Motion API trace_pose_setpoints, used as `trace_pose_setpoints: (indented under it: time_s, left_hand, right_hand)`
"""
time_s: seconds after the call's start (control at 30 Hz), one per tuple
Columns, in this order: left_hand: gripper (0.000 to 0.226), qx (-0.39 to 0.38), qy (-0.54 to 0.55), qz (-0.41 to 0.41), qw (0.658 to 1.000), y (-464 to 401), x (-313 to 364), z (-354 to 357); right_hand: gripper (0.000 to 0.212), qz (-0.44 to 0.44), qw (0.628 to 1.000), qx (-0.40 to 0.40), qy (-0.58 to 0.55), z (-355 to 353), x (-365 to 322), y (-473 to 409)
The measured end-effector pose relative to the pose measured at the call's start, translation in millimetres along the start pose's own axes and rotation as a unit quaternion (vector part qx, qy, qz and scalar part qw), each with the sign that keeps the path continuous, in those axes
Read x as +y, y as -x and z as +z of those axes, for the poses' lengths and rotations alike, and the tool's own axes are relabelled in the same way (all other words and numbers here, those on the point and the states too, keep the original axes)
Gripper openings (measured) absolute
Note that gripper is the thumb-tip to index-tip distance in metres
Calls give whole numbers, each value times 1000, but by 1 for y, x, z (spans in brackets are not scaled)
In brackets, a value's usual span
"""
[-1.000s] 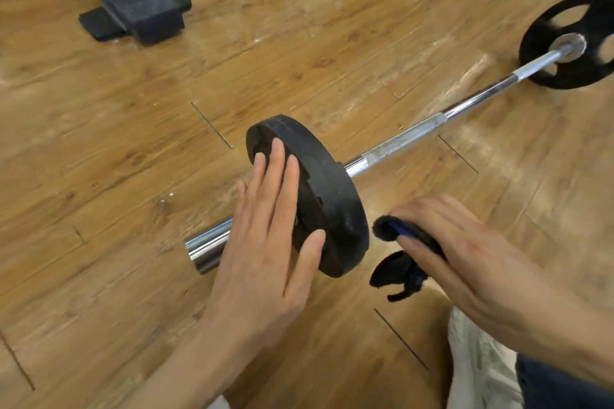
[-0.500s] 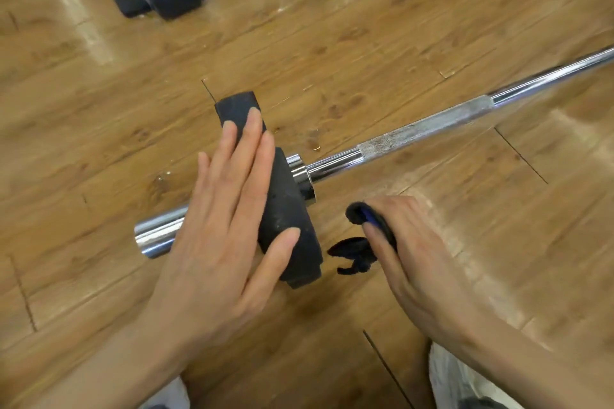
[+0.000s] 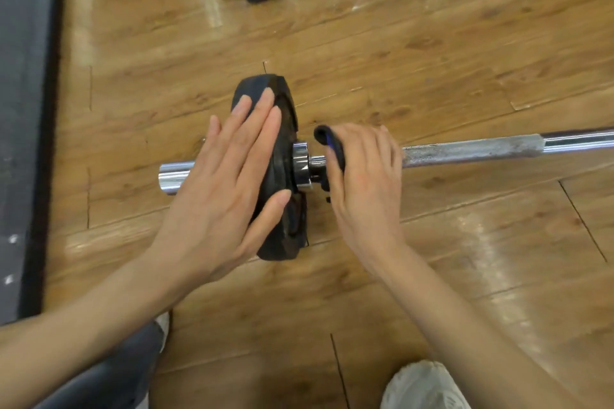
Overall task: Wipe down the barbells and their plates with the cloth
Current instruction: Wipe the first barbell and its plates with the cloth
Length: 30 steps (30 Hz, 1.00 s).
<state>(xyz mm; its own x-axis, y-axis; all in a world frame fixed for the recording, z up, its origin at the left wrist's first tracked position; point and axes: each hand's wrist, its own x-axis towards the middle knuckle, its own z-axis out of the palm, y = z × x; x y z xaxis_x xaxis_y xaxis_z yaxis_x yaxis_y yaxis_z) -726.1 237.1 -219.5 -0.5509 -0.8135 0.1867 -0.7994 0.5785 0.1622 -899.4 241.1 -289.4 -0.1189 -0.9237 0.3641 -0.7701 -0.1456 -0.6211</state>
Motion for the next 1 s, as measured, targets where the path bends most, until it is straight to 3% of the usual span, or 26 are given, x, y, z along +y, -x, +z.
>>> trace_pose_setpoints:
  time_s: [0.17, 0.4, 0.47, 0.57, 0.63, 0.77, 0.87, 0.9, 1.0]
  left_hand:
    - [68, -7, -21, -32, 999, -3, 6, -2]
    - [64, 21, 40, -53, 998, -4, 2, -1]
    - [64, 41, 65, -64, 995, -6, 1, 4]
    - [61, 73, 103, -79, 989, -10, 3, 12]
    - [59, 98, 123, -91, 983, -12, 4, 16]
    - [58, 114, 130, -103, 979, -15, 4, 19]
    - [57, 115, 133, -105, 979, -17, 4, 20]
    - [57, 118, 136, -105, 978, -18, 3, 20]
    - [56, 131, 142, -98, 976, -20, 1, 22]
  right_hand:
    - [48, -20, 995, -71, 66, 23, 11, 1]
    - [42, -81, 985, -101, 112, 25, 27, 0]
    - [37, -59, 992, -74, 78, 26, 24, -3]
    - [34, 27, 997, -30, -60, 20, 12, -8]
    - [38, 54, 991, -51, -115, 17, -2, -5]
    - [52, 24, 987, -151, -50, 25, -13, -7]
    - [47, 117, 967, -227, 15, 33, -16, -53]
    - [45, 138, 962, -235, 23, 36, -16, -62]
    - [46, 64, 983, -169, -24, 31, -19, -33]
